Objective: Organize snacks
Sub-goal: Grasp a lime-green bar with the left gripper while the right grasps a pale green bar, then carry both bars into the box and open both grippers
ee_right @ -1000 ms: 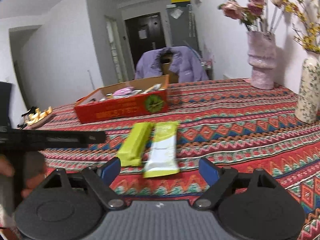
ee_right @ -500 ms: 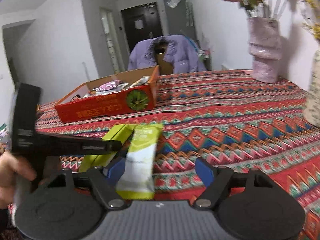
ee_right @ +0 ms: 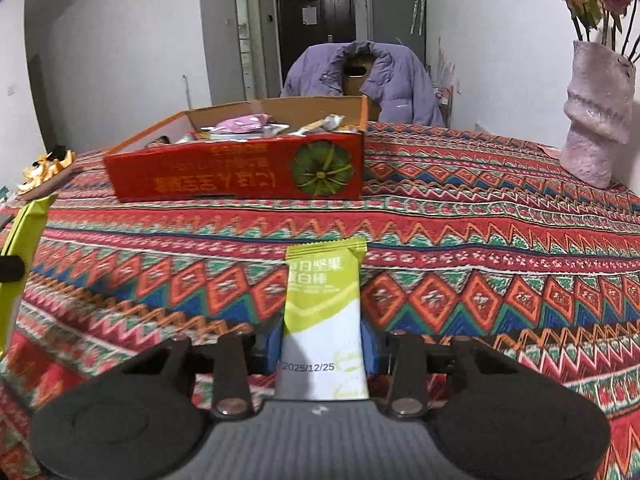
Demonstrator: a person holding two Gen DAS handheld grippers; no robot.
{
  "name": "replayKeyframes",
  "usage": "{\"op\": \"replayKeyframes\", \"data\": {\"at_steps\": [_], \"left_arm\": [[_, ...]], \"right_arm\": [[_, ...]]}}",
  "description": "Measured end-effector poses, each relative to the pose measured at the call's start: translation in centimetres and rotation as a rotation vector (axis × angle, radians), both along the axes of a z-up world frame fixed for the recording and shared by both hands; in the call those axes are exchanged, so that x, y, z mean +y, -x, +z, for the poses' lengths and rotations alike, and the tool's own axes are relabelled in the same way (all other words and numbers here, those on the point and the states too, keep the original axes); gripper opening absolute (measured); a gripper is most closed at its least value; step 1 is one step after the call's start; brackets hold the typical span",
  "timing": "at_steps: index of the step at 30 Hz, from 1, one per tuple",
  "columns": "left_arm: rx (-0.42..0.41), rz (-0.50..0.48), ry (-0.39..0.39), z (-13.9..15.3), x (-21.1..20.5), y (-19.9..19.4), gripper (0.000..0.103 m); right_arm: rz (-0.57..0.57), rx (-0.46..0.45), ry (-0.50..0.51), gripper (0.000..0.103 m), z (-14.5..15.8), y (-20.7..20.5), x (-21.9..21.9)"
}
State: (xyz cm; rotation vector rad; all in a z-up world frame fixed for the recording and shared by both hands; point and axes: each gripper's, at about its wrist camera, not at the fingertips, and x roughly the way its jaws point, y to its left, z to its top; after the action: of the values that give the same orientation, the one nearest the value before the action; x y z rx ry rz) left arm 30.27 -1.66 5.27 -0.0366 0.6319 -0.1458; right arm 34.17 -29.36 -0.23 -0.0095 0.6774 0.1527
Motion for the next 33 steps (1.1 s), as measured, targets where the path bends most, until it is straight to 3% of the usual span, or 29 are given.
{"op": "replayKeyframes", "data": {"at_steps": [4,10,16,24,28,33], "left_arm": [[-0.014,-0.017,0.034,0.7,1.5,3.0,0.034],[-0.031,0.009,0.025,0.5,3.5,7.1,0.034],[-0.062,0.016,0.055,0.9,4.5,9.5,0.034],[-0.074,0.007,0.063,1.6,4.7,8.8,0.034],[-0.079,-0.034,0.105,3.7,5.2,5.5,0.034],[-0.116,-0.079,0.133,7.4,4.8,-2.3,0.034]], "right_arm": [[0.027,-0.034,-0.006,0.037,1.7,4.6,1.9],[0.051,-0.083,-0.041,0.037,3.5,12.0,3.9],[0.047,-0.123,-0.041,0.037,4.7,15.2,4.5],[0.051,-0.135,-0.079,0.037,5.4,14.3,4.2],[0.062,-0.169,-0.144,0.037,6.8,11.8,3.3],[0.081,-0.203,-0.169,0.037,9.8,4.9,2.3]]}}
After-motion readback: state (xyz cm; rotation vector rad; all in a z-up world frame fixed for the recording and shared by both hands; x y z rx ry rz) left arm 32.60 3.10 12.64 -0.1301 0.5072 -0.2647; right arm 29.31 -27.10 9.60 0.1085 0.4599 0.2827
